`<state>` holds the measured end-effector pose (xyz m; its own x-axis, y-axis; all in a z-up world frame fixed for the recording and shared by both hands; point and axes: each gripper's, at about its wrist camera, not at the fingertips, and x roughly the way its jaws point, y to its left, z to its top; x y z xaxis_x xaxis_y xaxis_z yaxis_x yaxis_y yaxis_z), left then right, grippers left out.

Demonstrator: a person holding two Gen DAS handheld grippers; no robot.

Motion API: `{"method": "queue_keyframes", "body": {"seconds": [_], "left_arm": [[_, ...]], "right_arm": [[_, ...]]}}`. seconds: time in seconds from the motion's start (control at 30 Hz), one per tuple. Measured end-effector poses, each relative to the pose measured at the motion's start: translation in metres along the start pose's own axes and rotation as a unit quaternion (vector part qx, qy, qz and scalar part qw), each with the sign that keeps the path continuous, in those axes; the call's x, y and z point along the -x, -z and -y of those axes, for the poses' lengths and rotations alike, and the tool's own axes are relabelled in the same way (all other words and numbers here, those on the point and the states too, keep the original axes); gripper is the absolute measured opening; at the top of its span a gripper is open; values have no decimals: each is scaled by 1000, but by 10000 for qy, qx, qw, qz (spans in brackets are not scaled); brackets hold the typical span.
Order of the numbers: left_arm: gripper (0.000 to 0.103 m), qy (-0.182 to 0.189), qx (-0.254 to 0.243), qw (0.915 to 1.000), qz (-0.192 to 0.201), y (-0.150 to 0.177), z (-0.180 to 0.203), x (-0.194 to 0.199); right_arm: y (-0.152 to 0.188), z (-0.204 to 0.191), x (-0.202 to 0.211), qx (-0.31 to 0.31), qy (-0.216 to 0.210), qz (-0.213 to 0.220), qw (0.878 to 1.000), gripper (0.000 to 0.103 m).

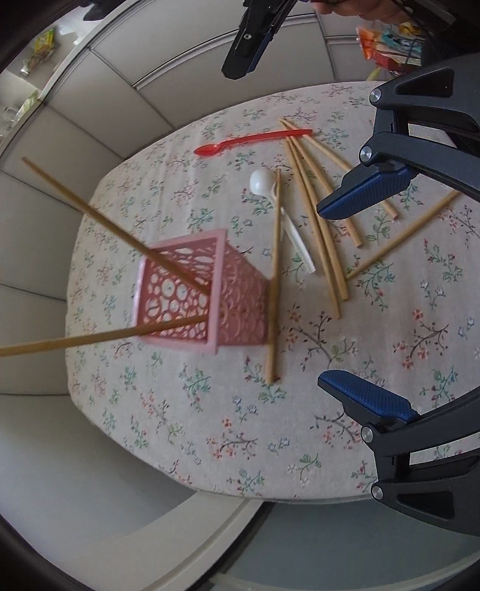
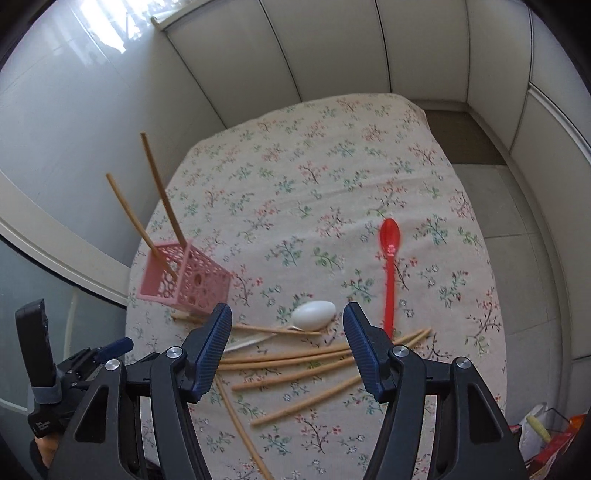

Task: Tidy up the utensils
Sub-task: 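Close the left gripper on a loose chopstick while the right gripper grasps another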

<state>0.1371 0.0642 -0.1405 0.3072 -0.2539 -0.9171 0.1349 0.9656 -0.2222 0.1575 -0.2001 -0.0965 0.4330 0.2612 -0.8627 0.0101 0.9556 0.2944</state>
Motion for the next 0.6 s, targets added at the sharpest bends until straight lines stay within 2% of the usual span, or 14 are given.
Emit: {"method": "queue_keyframes", "body": {"seconds": [0.17, 0.3, 0.47, 0.57, 0.6], "left_arm": [[83, 419, 25, 9971, -641, 14, 14, -28], [75, 388, 107, 9945, -967, 22, 18, -47], [55, 338, 385, 9923, -1130, 26, 13, -64], [29, 316, 512, 9908, -1214, 28, 9, -73], [28, 319, 562, 9902, -1240, 29, 8, -75]], "right_arm": [[8, 25, -7, -183, 126, -240, 9995, 66], [12, 38, -14, -331, 194, -467, 9982, 66], [17, 46, -21, -394, 268, -699, 9964, 66], [20, 50, -25, -410, 335, -777, 9956, 66], [21, 51, -26, -410, 347, -801, 9953, 66]]}}
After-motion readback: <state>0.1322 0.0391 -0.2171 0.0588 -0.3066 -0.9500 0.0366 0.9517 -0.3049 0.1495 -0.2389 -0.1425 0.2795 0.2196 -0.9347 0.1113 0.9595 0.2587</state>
